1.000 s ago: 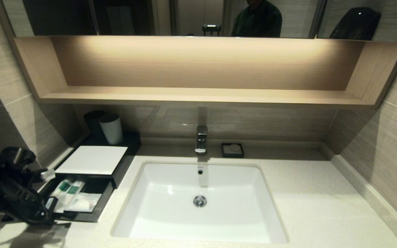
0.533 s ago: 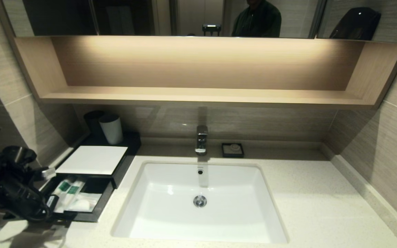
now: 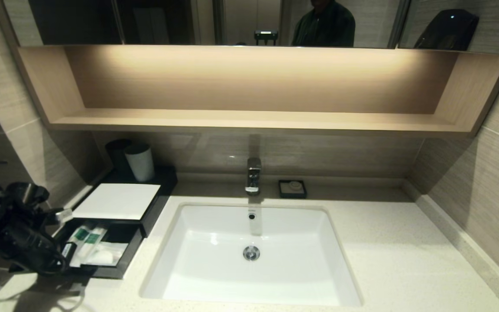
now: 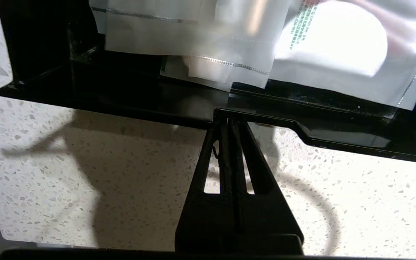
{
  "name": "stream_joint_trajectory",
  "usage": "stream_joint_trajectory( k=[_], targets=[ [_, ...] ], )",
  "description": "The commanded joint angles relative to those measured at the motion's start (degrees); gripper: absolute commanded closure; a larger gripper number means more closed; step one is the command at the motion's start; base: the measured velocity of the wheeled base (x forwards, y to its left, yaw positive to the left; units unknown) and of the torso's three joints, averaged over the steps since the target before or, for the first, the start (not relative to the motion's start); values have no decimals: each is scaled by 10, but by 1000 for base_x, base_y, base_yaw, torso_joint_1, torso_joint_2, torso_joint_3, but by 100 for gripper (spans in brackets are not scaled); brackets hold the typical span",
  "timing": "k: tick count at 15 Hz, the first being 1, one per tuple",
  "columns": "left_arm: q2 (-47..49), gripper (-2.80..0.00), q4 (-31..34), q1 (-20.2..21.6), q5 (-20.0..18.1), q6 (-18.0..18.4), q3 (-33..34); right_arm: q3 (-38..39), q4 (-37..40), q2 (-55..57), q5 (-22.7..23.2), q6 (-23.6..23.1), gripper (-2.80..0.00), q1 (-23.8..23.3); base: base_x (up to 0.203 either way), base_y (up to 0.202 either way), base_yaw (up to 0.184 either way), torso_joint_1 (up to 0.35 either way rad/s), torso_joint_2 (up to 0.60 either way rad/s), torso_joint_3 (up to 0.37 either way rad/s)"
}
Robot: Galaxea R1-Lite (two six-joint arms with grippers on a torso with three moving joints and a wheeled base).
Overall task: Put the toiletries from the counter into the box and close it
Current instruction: Close the drawer
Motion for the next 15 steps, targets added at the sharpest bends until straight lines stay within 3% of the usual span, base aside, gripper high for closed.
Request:
stream_joint_trajectory(
  k=[1, 15],
  targets=[
    [4, 0, 0, -2, -1, 1, -11, 0, 0, 0, 0, 0, 0, 0, 0, 0, 0, 0, 0, 0],
    [44, 0, 1, -10, -6, 0, -91, 0, 0, 0, 0, 0, 0, 1, 0, 0, 0, 0, 0, 0]
  ],
)
